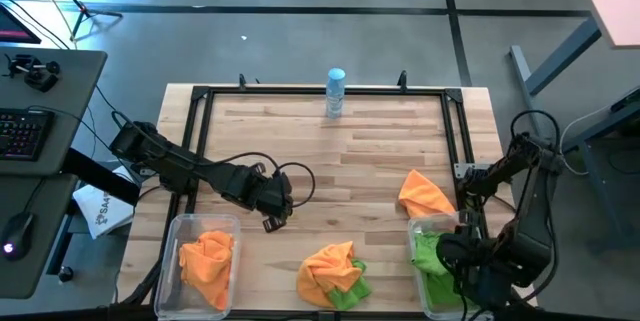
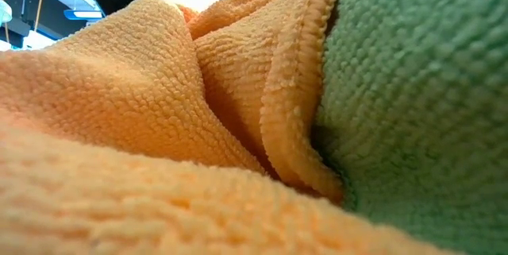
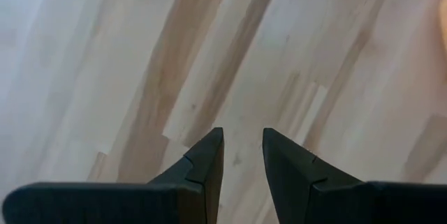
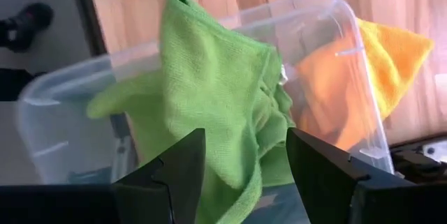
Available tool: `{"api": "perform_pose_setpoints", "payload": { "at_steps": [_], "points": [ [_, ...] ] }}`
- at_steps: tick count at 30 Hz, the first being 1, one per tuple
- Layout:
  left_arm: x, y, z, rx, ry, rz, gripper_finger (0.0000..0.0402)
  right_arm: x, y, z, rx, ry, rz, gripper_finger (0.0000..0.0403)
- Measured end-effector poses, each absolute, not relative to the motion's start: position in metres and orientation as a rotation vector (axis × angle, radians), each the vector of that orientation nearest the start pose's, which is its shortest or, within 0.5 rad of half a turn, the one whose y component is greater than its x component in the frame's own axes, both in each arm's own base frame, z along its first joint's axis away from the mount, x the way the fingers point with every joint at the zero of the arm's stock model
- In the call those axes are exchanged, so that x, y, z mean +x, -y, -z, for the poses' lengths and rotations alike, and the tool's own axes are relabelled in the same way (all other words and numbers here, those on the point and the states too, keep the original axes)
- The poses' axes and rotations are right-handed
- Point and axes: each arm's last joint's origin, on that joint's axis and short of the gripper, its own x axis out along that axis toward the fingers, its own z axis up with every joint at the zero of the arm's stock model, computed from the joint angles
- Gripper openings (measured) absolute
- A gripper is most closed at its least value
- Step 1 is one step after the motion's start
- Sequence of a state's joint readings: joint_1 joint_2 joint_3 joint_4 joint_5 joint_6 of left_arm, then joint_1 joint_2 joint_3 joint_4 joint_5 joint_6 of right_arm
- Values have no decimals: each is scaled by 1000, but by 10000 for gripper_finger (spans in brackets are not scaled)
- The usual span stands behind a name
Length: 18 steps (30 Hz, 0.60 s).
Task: Sort microfiber towel by color & place in baskets
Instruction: Put the orange microfiber cloth into the left transparent bin
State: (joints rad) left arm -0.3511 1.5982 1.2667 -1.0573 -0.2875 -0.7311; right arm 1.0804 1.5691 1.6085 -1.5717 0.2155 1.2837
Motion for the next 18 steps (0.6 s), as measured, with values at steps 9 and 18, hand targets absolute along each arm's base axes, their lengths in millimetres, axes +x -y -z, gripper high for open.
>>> {"api": "perform_pose_setpoints", "payload": {
  "at_steps": [9,18],
  "points": [
    [281,97,-250,-247,-1270,-354,90,133,-231,-349,146,-1255,217,197],
    [299,107,-256,-327,-1133,-173,90,161,-213,-356,164,-761,460,188]
  ]
}}
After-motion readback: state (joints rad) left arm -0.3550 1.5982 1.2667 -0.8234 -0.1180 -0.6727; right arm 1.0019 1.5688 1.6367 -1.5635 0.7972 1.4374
